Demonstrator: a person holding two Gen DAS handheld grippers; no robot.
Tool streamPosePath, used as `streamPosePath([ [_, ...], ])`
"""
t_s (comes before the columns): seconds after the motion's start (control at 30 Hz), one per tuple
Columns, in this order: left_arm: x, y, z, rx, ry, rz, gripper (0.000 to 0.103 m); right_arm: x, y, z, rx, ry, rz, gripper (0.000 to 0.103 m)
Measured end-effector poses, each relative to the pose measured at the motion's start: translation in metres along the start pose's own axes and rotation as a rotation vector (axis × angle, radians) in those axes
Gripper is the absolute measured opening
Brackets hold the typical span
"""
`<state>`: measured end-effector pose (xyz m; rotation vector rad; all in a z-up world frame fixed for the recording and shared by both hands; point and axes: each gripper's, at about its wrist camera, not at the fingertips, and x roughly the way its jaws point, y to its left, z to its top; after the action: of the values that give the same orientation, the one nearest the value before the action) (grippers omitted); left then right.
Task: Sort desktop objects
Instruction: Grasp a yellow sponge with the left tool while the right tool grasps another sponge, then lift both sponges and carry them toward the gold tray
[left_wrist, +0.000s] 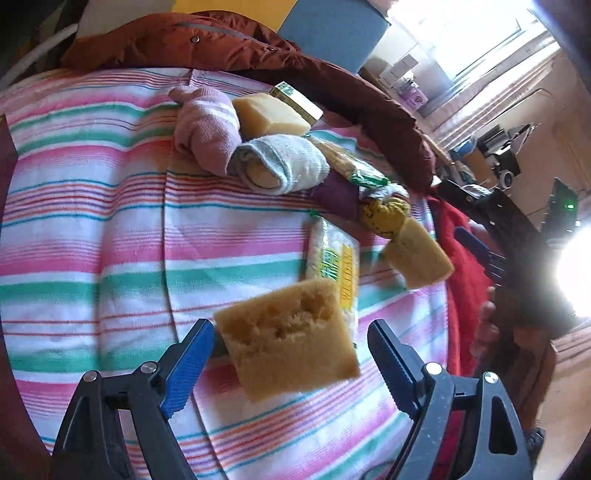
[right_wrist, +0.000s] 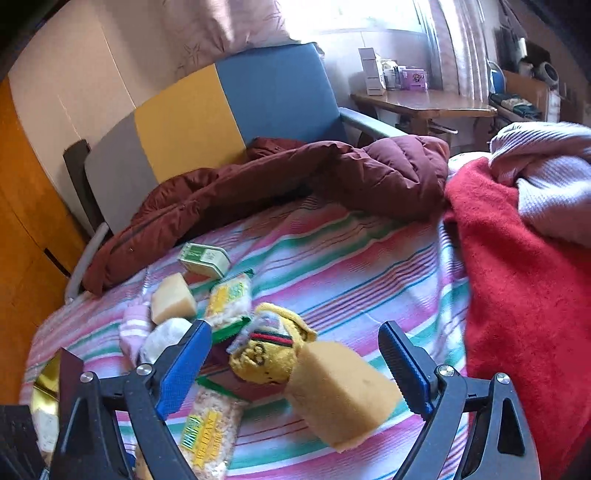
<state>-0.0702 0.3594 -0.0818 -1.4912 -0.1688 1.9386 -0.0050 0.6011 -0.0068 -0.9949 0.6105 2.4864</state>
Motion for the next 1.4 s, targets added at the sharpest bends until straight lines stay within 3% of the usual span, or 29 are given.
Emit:
streamPosePath([
  [0.17, 0.013, 0.002, 0.003, -0.008, 0.017, 0.025, 0.084, 0.002, -0.004, -0.002, -0.022, 0.034, -0.030, 0.092],
  [0.47, 0.011, -0.004, -0.003, 0.118, -0.017, 0.047, 0.069, 0.009, -0.014, -0.010, -0.114, 0.120, -0.077, 0.092],
  [0.7, -0.002, 0.003, -0.008, 0.134, -0.027, 0.048, 0.069, 0.029, 0.005, -0.026, -0.260, 0.211, -0.116, 0.090],
  [0.77, -0.004, 0.005, -0.009, 0.142, -0.029, 0.055, 0.069, 0.038, 0.007, -0.032, -0.290, 0.246, -0.152, 0.076],
  [0.87, -0.006, 0.008, -0.012, 0.143, -0.031, 0.058, 0.069, 0.044, 0.001, -0.036, -0.302, 0.273, -0.192, 0.066],
  [1.1, -0.023, 0.012, -0.023, 0.179, -0.062, 0.083, 0.068, 0.034, -0.011, -0.031, -0.203, 0.248, -0.138, 0.061],
  [1.27, -0.041, 0.009, -0.027, 0.205, -0.098, 0.096, 0.068, 0.020, -0.029, -0.025, -0.066, 0.208, -0.086, 0.061],
  [1.33, -0.048, 0.008, -0.029, 0.208, -0.107, 0.092, 0.068, 0.013, -0.032, -0.025, -0.008, 0.200, -0.010, 0.061],
  [1.4, -0.055, 0.008, -0.031, 0.212, -0.120, 0.091, 0.068, 0.002, -0.028, -0.022, 0.012, 0.164, 0.133, 0.061],
])
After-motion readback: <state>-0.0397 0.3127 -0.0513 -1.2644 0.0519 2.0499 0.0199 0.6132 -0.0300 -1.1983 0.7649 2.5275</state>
